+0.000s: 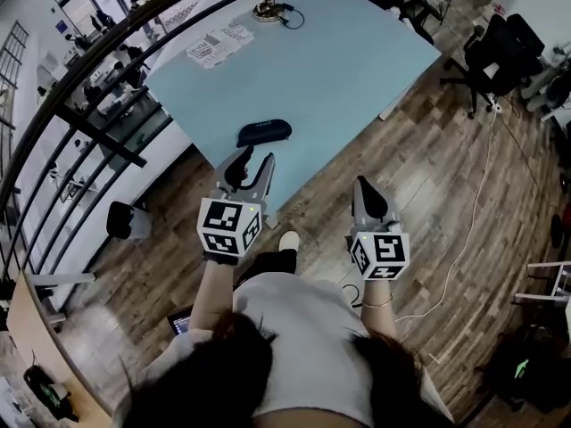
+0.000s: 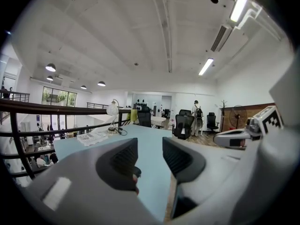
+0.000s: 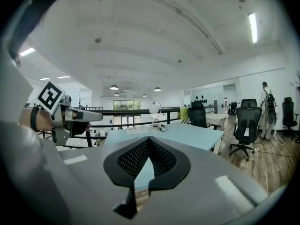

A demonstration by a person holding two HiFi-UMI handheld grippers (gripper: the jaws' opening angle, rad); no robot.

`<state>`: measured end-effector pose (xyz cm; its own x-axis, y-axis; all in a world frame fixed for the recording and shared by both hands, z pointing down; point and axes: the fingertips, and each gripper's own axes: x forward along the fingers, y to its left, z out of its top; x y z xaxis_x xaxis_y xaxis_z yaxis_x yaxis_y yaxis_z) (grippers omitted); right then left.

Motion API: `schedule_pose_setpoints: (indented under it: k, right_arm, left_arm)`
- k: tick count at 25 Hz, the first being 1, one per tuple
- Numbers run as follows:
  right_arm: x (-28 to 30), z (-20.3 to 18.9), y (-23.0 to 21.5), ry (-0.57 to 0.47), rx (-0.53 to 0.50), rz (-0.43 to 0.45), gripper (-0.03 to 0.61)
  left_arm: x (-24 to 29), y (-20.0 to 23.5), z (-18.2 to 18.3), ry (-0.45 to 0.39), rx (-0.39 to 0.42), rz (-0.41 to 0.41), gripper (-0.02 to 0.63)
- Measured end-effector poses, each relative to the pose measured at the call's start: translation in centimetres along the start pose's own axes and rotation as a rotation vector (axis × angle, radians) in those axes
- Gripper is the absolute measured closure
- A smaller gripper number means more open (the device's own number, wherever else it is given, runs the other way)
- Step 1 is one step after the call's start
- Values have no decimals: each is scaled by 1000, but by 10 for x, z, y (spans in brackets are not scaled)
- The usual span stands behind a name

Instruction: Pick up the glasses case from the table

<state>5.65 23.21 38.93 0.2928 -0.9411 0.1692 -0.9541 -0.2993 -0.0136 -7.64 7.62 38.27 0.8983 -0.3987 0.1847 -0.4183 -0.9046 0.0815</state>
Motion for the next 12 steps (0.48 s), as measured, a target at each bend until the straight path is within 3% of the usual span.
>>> schedule_pose_setpoints:
  k: [12]
  right_arm:
    - [87, 9, -15, 11, 1, 0, 577]
  left_arm:
    - [65, 58, 8, 18, -18, 21, 434]
